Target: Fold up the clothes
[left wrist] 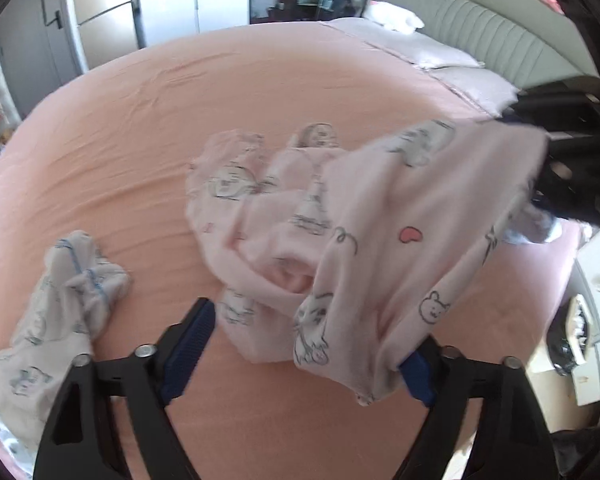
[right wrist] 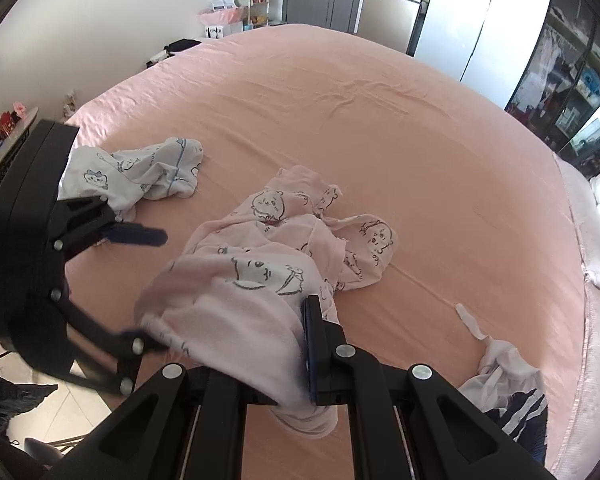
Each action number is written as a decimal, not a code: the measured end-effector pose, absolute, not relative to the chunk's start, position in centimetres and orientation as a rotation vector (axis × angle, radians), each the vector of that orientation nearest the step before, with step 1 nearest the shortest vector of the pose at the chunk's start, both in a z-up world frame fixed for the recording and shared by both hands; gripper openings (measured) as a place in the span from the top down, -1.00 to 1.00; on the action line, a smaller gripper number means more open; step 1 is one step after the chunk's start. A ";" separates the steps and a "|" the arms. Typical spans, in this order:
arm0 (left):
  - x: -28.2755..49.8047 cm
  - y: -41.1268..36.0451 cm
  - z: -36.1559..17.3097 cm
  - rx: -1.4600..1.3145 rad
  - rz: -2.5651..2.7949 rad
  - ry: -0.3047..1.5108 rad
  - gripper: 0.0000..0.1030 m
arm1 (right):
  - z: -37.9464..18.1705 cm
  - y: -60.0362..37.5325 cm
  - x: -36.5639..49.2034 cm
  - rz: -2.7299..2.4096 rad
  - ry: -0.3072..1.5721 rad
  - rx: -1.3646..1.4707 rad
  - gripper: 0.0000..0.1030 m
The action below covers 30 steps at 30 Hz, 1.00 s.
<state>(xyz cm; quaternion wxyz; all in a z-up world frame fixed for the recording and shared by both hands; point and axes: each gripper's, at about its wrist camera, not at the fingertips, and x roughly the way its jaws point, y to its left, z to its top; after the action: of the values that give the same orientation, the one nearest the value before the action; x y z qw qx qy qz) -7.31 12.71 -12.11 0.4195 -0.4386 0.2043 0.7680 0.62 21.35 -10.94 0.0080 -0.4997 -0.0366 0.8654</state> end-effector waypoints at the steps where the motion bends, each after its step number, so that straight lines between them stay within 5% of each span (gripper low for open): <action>1: -7.4 12.8 -12.0 -1.082 1.924 0.523 0.09 | -11.0 21.3 0.6 2.706 -0.110 -1.562 0.90; 6: -7.5 13.3 -11.6 -1.044 1.917 0.579 0.49 | -11.2 21.2 0.5 2.695 -0.119 -1.560 0.90; 13: -7.0 14.0 -9.8 -0.905 1.967 0.672 0.61 | -10.6 22.2 0.8 2.662 -0.179 -1.466 0.90; 20: -8.6 13.7 -6.3 -0.890 2.020 0.500 0.77 | -9.6 22.9 0.4 2.684 -0.093 -1.376 0.90; 30: -9.6 14.6 -1.3 -0.828 2.003 0.476 0.80 | -5.6 23.8 -0.1 2.740 0.006 -1.251 0.90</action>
<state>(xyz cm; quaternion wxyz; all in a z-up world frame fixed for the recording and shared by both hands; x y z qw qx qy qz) -9.58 14.62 -1.28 0.4452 -0.3342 0.1922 0.8082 -0.11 23.75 -5.64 0.0648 -0.4145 0.0020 0.9077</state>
